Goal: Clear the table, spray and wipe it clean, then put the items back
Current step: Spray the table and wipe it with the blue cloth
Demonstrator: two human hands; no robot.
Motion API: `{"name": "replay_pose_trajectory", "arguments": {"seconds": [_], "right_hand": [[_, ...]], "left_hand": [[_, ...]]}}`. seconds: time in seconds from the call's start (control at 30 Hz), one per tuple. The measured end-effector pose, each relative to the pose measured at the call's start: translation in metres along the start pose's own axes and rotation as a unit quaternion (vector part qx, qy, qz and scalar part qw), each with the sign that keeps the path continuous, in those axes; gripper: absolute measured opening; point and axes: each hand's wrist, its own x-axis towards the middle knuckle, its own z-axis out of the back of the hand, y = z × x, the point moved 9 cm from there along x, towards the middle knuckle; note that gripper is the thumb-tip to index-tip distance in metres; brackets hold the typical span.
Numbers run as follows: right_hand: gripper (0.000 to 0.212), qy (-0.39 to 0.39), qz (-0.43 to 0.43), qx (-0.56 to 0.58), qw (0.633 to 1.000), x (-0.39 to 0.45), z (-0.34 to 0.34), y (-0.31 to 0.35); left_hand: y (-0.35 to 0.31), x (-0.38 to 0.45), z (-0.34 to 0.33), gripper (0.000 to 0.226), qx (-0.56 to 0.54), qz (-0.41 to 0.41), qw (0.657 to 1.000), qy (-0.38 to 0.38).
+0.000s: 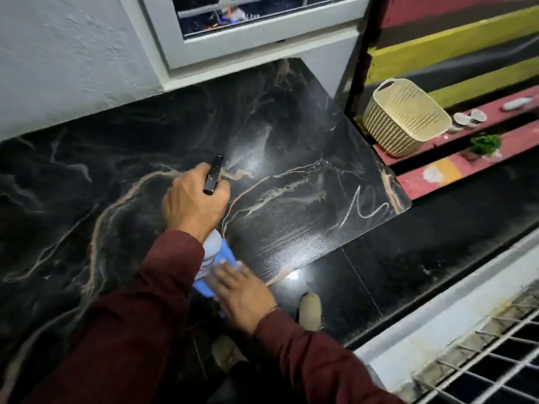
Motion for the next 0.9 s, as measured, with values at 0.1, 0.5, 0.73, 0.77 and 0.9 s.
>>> {"name": "replay_pose_trajectory", "arguments": {"seconds": [0.1,0.5,0.73,0.77,0.9], "right_hand": [[0.056,-0.054,-0.168,-0.021,0.984,-0.022,0.037,-0.133],[0.054,-0.072,-0.186,0.024,0.980,-0.065,0.046,-0.139],[0.052,-0.090,-0.327,-0.031,0.940,-0.078,0.091,-0.327],[0.051,-0.100,-0.375,-0.028,0.921,-0.093,0.098,-0.359],[0.050,-0.129,-0.477,-0.011,0.869,-0.140,0.097,-0.378]], "left_hand": [[-0.008,0.000,-0.009,0.022,0.007,-0.003,1.000,0.015],[-0.086,0.009,-0.074,0.022,0.008,-0.041,0.998,0.053],[-0.151,0.016,-0.118,0.027,0.014,-0.086,0.994,0.073],[-0.159,0.015,-0.123,0.028,0.016,-0.089,0.993,0.075],[-0.183,0.013,-0.135,0.028,0.007,-0.094,0.993,0.071]]}}
